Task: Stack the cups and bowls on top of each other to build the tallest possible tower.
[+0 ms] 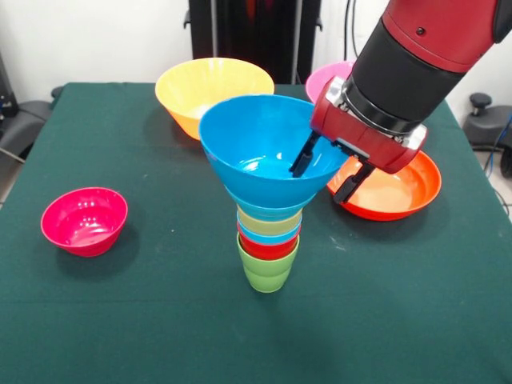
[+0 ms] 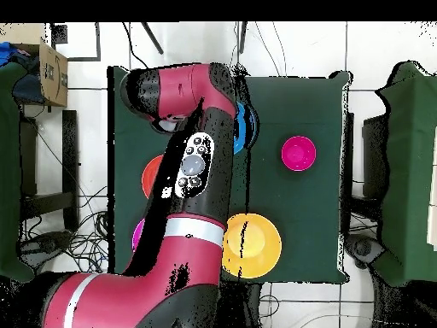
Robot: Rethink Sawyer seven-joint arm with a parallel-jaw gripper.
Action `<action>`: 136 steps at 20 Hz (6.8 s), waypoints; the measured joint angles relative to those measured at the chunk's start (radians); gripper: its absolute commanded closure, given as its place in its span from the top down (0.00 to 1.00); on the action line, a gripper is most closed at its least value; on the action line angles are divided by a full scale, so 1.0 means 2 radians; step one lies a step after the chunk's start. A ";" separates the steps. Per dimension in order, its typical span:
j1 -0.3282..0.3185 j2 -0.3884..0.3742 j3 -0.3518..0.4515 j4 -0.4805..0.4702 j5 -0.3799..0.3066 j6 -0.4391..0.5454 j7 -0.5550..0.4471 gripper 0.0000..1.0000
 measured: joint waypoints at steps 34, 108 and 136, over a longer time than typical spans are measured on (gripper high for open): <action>0.000 -0.014 -0.012 -0.001 0.022 0.072 0.000 1.00; 0.089 -0.110 -0.056 0.107 0.081 0.046 0.073 1.00; 0.084 -0.117 -0.056 0.278 0.148 -0.209 0.073 1.00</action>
